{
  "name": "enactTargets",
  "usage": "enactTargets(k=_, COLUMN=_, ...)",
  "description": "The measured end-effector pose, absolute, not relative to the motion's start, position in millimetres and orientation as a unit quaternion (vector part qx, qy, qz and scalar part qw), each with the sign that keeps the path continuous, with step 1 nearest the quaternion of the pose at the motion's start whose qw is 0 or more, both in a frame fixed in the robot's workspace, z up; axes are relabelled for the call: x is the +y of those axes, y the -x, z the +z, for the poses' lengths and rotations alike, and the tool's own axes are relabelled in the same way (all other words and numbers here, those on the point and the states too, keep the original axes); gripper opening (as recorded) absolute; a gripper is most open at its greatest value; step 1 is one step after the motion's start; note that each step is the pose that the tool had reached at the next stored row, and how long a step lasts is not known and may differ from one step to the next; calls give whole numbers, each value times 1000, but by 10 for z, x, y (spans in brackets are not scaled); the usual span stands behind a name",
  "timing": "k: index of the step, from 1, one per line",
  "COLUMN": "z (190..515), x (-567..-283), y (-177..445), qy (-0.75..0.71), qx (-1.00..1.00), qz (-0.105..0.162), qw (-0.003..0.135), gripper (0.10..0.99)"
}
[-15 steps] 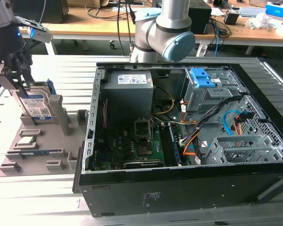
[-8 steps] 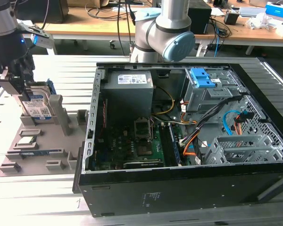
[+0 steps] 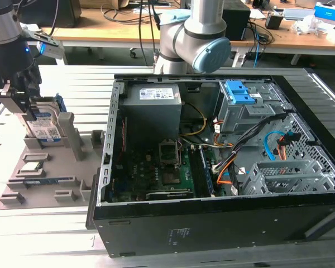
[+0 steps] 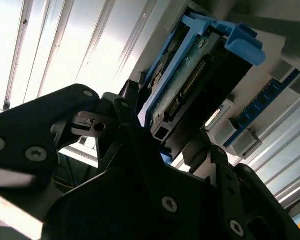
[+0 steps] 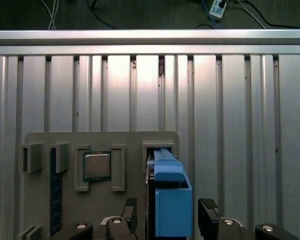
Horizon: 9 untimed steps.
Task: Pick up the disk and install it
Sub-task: 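Pick up the disk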
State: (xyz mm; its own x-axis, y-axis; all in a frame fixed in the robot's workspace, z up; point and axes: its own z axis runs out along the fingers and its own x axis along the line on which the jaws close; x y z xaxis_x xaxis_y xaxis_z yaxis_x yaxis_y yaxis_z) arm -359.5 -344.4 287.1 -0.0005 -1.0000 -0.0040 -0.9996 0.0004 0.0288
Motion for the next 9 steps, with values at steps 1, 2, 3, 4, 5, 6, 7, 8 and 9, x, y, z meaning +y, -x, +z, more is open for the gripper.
enactTargets(k=1, z=2871, x=-3444, y=3594, qy=-707, qx=-707, qz=-12, qw=9, gripper=600)
enactTargets(k=2, z=2871, x=-3444, y=3595, qy=-707, qx=-707, qz=-12, qw=9, gripper=584)
enactTargets(k=3, z=2871, x=-3444, y=3594, qy=-707, qx=-707, qz=-12, qw=9, gripper=455)
enactTargets(k=4, z=2872, x=-3444, y=3594, qy=-707, qx=-707, qz=-11, qw=9, gripper=396)
enactTargets(k=5, z=2871, x=-3444, y=3595, qy=-707, qx=-707, qz=-12, qw=9, gripper=396)
enactTargets(k=6, z=2871, x=-3444, y=3595, qy=-707, qx=-707, qz=-12, qw=9, gripper=369)
enactTargets(k=7, z=2871, x=-3444, y=3594, qy=-707, qx=-707, qz=-12, qw=9, gripper=369)
enactTargets(k=8, z=2871, x=-3444, y=3595, qy=-707, qx=-707, qz=-11, qw=9, gripper=369)
enactTargets(k=9, z=2871, x=-3444, y=3595, qy=-707, qx=-707, qz=-11, qw=9, gripper=369)
